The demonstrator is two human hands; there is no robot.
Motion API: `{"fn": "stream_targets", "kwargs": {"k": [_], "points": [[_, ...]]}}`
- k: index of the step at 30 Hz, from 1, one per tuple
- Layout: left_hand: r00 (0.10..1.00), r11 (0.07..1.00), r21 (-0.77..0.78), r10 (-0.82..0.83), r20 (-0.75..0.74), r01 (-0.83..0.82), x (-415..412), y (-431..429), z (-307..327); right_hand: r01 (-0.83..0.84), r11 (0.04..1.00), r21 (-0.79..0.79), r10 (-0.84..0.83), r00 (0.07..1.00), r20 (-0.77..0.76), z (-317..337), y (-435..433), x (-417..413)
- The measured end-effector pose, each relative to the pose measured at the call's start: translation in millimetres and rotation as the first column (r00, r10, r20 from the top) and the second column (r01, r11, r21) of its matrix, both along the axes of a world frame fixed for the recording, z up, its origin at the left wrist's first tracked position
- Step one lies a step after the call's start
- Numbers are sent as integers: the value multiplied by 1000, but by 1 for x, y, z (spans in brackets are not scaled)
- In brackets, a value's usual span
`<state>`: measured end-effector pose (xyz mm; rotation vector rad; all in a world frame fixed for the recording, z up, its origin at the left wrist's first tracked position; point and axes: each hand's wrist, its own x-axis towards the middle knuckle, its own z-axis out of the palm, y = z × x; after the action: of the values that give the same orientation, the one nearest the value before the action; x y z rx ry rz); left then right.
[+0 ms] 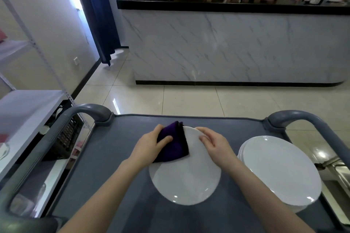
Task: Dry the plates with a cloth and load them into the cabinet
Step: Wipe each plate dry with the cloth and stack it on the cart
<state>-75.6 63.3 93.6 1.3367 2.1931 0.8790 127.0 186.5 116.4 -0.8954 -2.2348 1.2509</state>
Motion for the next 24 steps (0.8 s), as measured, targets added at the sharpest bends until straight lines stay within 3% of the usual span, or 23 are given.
{"fn": "stream_targets", "kwargs": {"k": [5,9,18,20,24], "points": [[961,993,59,85,264,-104,-1,-6,4,119,993,-8,-119,980,-157,5,-1,4],[894,968,88,179,412,-234,10,-5,4,292,952,-87,-305,910,-281,5,-7,1],[704,782,228,340,623,-580,43,0,-5,472,842,-263,-537,782,-317,-10,-9,0],[706,773,244,339,622,-586,49,-1,-9,451,836,-313,-538,786,-304,-12,-7,1],[826,845,272,296,480,-460,35,-4,-8,326,903,-279,-393,889,-235,-14,-3,6]]}}
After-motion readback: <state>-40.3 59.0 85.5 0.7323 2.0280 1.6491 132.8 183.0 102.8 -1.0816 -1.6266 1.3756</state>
